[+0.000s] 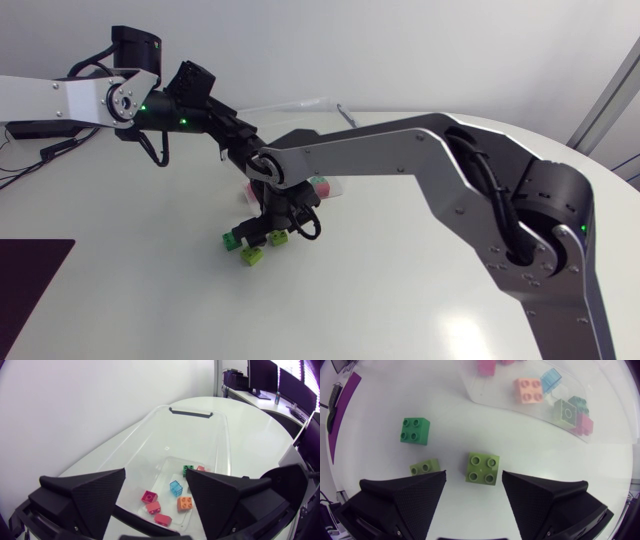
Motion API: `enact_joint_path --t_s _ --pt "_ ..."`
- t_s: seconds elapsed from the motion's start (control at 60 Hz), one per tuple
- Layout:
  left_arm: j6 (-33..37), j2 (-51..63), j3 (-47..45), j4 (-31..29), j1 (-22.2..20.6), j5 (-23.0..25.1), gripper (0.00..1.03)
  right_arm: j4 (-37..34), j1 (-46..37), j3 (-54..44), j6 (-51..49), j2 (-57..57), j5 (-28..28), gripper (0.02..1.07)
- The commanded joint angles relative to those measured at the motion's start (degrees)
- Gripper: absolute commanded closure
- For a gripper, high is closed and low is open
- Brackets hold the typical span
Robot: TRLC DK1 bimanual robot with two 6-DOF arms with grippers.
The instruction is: Place the duplo bricks in the container
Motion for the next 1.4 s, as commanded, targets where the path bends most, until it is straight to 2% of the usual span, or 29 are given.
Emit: enact_joint_path --t_s 0.0,0.117,0.317,0.433,0.517,0.7,0.85,1.067,1.383 --pt "-2.0 -0.9 1.1 0.6 1.3 0.5 0.05 -1.1 -0.4 1.4 2.2 2.2 0.1 0.36" --pt "-2.8 -5.0 0.0 -0.3 3.5 1.6 0.05 -1.7 -0.6 1.7 2.7 2.6 0.1 0.49" --pt "-2.7 -12.8 -2.8 -3.6 7.7 5.6 0.05 -2.5 -1.0 2.4 3.0 3.1 -0.7 0.5" --pt "-1.8 -16.7 -5.9 -5.5 11.0 7.8 0.06 -2.8 -1.0 2.6 3.1 3.2 -0.7 0.67" --pt "2.2 -18.2 -7.7 -9.7 13.8 9.9 0.06 -2.7 -1.0 2.6 3.1 3.2 -0.6 0.8" --pt "14.0 -21.7 -15.4 -17.5 18.6 13.0 0.06 -2.3 -0.6 0.9 2.9 2.2 -0.7 0.83" --pt "22.2 -23.6 -21.7 -21.4 19.7 13.0 0.06 -0.2 0.0 -2.7 2.5 -0.7 0.0 0.83" --pt "28.8 -20.1 -27.7 -21.3 19.5 12.9 0.06 0.7 0.1 -5.3 1.8 -6.6 2.1 0.83" --pt "30.7 -10.1 -28.5 -18.5 15.0 10.6 0.07 2.7 -0.8 -6.8 0.0 -16.7 4.7 0.83"
